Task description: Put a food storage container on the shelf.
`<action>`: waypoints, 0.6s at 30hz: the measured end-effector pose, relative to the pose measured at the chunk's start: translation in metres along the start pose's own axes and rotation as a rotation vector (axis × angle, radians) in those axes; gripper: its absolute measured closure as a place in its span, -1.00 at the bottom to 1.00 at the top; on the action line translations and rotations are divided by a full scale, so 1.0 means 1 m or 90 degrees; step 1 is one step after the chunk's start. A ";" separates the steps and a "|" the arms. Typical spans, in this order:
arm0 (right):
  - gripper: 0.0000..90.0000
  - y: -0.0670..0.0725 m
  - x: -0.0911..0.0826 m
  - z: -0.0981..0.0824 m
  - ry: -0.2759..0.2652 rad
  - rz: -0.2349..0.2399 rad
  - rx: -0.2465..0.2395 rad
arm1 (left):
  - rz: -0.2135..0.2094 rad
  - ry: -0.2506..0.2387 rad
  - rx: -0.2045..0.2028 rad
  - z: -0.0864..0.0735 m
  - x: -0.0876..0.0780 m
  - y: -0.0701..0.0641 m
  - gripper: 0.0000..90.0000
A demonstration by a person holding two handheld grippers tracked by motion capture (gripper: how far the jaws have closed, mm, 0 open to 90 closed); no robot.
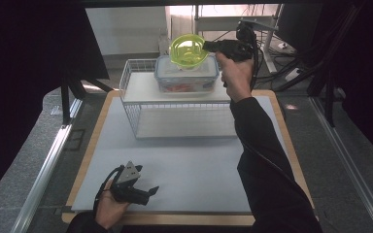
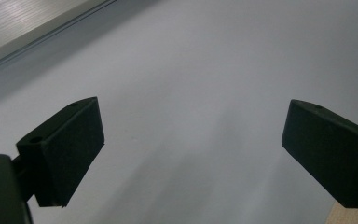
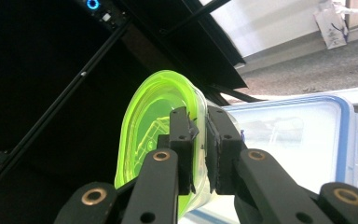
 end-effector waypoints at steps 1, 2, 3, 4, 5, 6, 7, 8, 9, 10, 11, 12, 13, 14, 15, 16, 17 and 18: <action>0.83 0.000 0.002 0.000 0.001 -0.002 0.003 | 0.000 0.000 0.000 0.000 0.000 0.000 -0.88; 0.83 -0.002 0.004 0.001 -0.002 -0.008 0.005 | -0.001 0.000 0.001 0.000 0.000 0.000 -0.88; 0.82 -0.002 0.007 0.001 -0.004 -0.010 0.011 | -0.002 0.000 0.000 0.000 0.000 0.000 -0.88; 0.83 -0.003 0.008 0.001 -0.004 -0.011 0.012 | -0.002 0.000 0.000 0.000 0.000 0.000 -0.88; 0.83 -0.004 0.010 0.001 -0.002 -0.013 0.015 | -0.002 0.000 0.001 0.000 0.000 0.000 -0.88; 0.82 -0.004 0.012 0.001 -0.002 -0.014 0.015 | -0.003 0.000 0.000 0.000 0.000 0.000 -0.88; 0.82 -0.005 0.014 0.001 -0.001 -0.019 0.019 | -0.003 0.000 0.000 0.000 0.000 0.000 -0.88; 0.82 -0.006 0.015 0.000 -0.002 -0.022 0.021 | -0.003 0.000 0.000 0.000 0.000 0.000 -0.88; 0.82 -0.006 0.015 0.001 -0.002 -0.020 0.024 | -0.004 0.000 0.000 0.000 0.000 -0.001 -0.88; 0.82 -0.007 0.016 0.001 -0.001 -0.019 0.026 | -0.006 0.000 -0.001 0.000 0.000 -0.001 -0.88; 0.81 -0.007 0.017 0.001 0.003 -0.017 0.025 | -0.007 0.000 -0.001 0.000 0.000 -0.001 -0.87; 0.79 -0.008 0.018 0.001 0.004 -0.023 0.026 | -0.008 0.000 -0.001 0.000 0.000 -0.001 -0.87; 0.79 -0.009 0.018 0.001 0.003 -0.029 0.025 | -0.009 0.001 -0.002 0.000 0.000 -0.001 -0.88; 0.78 -0.010 0.018 0.001 0.003 -0.037 0.017 | -0.009 0.001 -0.002 0.000 0.001 -0.001 -0.87; 0.77 -0.010 0.019 0.001 0.002 -0.041 0.014 | -0.009 0.002 -0.001 -0.001 0.001 -0.001 -0.87; 0.75 -0.011 0.019 0.001 -0.001 -0.047 0.012 | -0.009 0.002 -0.001 -0.001 0.001 -0.001 -0.88; 0.71 -0.011 0.020 0.001 -0.005 -0.049 0.011 | -0.010 0.003 -0.001 -0.001 0.001 -0.001 -0.88; 0.66 -0.012 0.022 0.001 -0.006 -0.053 0.010 | -0.010 0.006 0.002 -0.001 0.001 -0.001 -0.88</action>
Point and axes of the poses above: each handheld gripper's, and its own axes: x roughly forward along the jaws, z roughly out of its top, y roughly to its left, the point moved 10 cm from there along x, roughly forward along the jaws, and after that the axes turned 2 degrees about z, right-handed, at the moved point
